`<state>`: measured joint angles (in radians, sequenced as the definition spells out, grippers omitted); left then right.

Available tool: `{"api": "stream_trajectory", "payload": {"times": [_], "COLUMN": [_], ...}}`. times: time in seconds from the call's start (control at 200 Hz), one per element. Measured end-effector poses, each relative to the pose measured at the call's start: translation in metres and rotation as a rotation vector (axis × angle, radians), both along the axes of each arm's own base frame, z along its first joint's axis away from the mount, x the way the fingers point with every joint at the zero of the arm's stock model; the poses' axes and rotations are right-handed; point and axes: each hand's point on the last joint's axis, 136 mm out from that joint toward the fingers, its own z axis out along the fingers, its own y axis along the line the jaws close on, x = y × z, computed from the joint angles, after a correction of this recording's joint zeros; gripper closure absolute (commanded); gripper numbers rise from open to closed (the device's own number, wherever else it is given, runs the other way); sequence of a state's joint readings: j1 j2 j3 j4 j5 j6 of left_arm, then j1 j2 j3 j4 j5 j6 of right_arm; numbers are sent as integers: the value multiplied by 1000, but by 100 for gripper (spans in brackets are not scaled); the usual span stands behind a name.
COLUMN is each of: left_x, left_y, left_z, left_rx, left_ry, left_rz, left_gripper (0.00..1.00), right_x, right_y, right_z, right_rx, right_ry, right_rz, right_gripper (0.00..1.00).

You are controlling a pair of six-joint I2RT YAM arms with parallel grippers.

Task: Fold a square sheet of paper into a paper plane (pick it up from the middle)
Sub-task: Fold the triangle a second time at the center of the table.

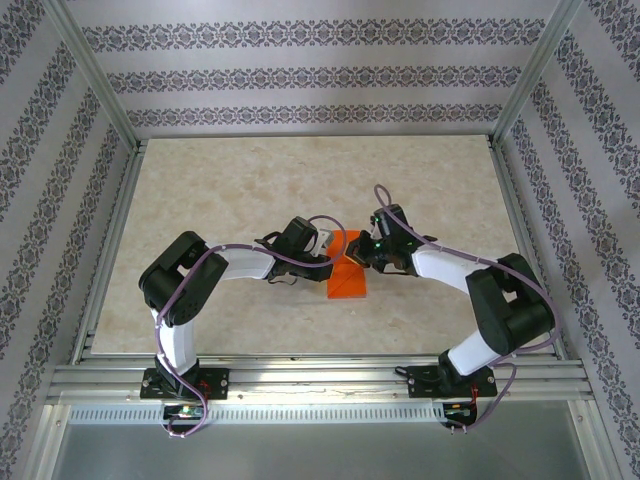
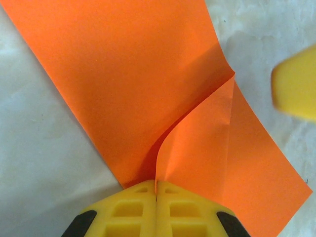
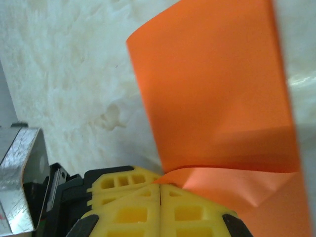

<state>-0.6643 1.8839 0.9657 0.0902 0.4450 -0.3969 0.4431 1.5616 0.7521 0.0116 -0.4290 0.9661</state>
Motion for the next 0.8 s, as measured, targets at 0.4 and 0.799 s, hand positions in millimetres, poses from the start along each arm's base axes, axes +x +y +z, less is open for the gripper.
{"api": "stream_trajectory", "payload": {"times": [0.4,0.799], "left_x": [-1,-5], "left_y": [0,4], "left_z": [0,3], "left_rx": [0,22], "left_ry": [1,35], "left_rz": [-5,8], "left_gripper": [100,83], "right_x": [-18,-18], "right_y": [-6,-5], "right_z": [-48,-50], "right_rx": [-88,-71], "right_ry": [123,102], "right_rz": [4,10], "right_gripper": [100,100]}}
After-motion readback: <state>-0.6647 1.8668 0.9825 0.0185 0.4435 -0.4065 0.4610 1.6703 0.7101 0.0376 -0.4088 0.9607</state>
